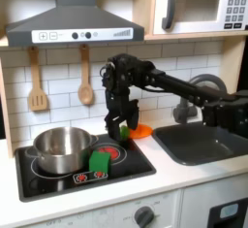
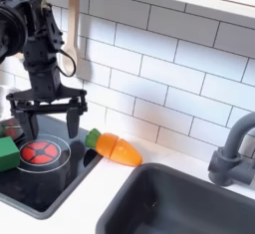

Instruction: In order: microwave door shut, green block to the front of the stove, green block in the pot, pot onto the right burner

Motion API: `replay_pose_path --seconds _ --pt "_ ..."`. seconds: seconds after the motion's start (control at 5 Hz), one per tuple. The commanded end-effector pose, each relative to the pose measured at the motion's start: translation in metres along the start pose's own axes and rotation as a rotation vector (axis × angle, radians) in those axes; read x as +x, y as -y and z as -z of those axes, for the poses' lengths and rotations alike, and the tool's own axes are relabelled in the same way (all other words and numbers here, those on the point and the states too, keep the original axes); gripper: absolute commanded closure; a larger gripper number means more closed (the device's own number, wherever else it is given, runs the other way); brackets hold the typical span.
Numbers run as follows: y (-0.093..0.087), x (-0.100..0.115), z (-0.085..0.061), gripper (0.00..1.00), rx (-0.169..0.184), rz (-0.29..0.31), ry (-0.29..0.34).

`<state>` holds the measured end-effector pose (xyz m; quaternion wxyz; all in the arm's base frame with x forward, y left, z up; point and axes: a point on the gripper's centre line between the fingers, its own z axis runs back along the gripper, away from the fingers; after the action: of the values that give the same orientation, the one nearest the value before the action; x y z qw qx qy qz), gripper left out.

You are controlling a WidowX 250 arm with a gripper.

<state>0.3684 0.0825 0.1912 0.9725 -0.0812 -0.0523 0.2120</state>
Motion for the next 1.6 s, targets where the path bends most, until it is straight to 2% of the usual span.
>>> replay_pose_path --seconds 0.0,0.2,0.4,0.6,0.8,1.2,1.4 --pt "-0.005 -0.002 -0.016 0.00 0.038 -0.050 0.058" --pt "-0.011 -0.007 -0.021 0.00 0.125 -0.100 0.124" --pt "-0.018 -0.012 -0.028 0.00 0.169 -0.148 0.171" --pt "-0.018 -0.010 -0.030 0.00 0.174 -0.214 0.200" --pt "-0.018 -0.004 -0.029 0.00 0.208 -0.266 0.233" --pt "-0.026 0.014 -0.024 0.00 0.229 -0.402 0.250" --pt "-0.025 0.024 -0.022 0.00 0.241 -0.436 0.262"
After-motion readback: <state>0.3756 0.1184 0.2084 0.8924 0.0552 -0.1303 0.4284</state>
